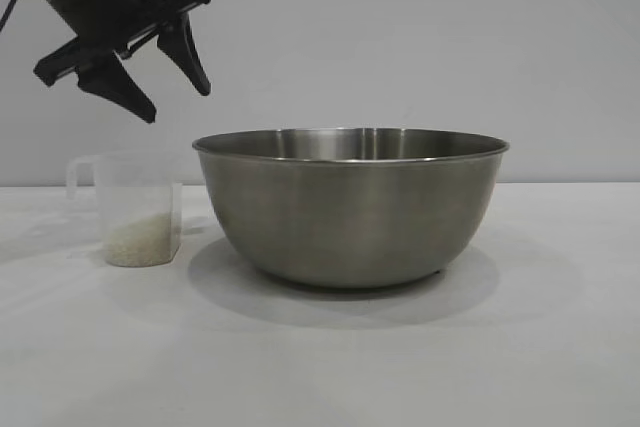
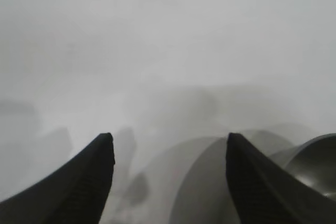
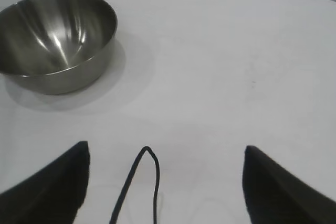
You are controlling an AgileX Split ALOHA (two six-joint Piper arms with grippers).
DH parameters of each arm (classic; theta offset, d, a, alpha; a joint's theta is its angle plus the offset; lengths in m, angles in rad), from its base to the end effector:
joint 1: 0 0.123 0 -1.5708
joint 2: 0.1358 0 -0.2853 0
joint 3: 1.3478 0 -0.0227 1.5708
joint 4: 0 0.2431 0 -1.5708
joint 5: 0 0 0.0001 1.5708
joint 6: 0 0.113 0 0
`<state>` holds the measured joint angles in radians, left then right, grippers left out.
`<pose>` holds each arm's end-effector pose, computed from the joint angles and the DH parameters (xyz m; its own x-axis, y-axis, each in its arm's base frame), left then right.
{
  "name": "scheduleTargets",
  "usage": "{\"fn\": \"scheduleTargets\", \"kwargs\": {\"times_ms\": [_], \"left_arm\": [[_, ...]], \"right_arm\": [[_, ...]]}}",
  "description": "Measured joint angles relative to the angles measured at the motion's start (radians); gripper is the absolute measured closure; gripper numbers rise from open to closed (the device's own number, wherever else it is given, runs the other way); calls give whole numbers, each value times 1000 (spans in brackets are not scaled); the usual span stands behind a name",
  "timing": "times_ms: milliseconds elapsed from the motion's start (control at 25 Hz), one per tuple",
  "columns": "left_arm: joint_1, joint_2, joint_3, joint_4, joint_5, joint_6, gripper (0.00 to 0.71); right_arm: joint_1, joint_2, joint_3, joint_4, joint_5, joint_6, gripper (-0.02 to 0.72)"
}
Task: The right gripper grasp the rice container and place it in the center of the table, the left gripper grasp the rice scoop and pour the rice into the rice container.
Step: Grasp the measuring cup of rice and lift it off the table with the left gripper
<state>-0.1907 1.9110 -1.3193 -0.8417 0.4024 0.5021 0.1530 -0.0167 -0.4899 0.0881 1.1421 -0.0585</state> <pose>0.4171 -0.1142 0.2028 -0.7737 -0.1367 -0.6186 0.1650 0.8992 -0.4051 0.0003 0.0092 0.2531 -0.5090 -0.1005 -0.8549 -0.2306 0.9728 0.0230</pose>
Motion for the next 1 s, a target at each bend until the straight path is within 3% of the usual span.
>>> {"fn": "scheduleTargets", "kwargs": {"times_ms": [360, 680, 840, 1000], "left_arm": [[0, -251, 0, 295, 111, -20, 313], [0, -446, 61, 533, 290, -214, 313], [0, -524, 138, 569, 358, -241, 313], [0, -618, 257, 569, 355, -243, 313]], "right_arm": [[0, 0, 0, 0, 0, 0, 189], [0, 0, 0, 0, 0, -2, 189], [0, 0, 0, 0, 0, -2, 189], [0, 0, 0, 0, 0, -2, 189]]}}
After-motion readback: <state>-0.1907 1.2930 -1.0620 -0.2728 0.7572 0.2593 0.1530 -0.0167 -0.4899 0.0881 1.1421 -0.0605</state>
